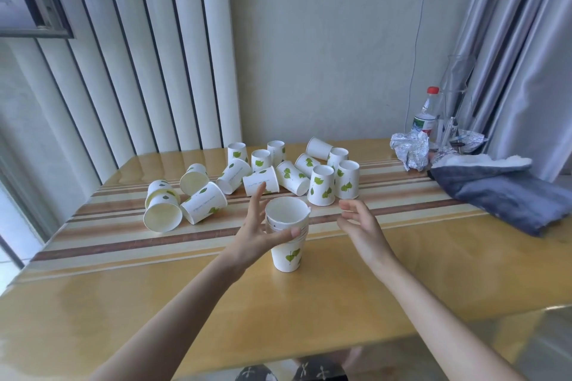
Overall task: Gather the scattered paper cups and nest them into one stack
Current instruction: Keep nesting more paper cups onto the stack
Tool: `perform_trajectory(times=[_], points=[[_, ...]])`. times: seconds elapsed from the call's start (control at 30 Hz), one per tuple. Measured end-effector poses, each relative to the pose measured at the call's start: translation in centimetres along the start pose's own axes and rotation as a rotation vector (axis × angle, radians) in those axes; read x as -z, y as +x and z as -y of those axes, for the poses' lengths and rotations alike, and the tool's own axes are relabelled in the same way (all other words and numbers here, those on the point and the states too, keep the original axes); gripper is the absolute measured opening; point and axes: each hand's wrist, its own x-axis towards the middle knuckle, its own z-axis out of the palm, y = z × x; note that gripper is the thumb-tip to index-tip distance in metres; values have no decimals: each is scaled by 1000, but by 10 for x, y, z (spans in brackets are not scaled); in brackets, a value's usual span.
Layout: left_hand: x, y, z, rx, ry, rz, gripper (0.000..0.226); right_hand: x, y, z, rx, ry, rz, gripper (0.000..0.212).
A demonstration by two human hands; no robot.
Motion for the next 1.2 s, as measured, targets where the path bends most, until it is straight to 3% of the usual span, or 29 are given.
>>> perform_trajectory(times=[0.2, 0.4, 0.5, 0.6, 0.87, 1.2], points=[[3, 3, 6, -70, 248, -56, 55, -6, 0, -8, -19, -25, 18, 35], [13, 8, -11, -77, 172, -6, 66, -2, 8, -12, -13, -45, 38, 34], [23, 38, -32, -107, 133, -109, 51, 7, 30, -9, 2, -87, 13, 34], [24, 85, -46, -92, 280, -100, 42, 18, 66, -10, 2, -222, -61, 34], [-28, 194, -18, -16, 640, 167, 65, 39, 150, -24, -94, -453, -108, 51], [-57, 241, 3, 37, 948, 278, 87, 33, 195, -33, -145, -575, 21, 70]])
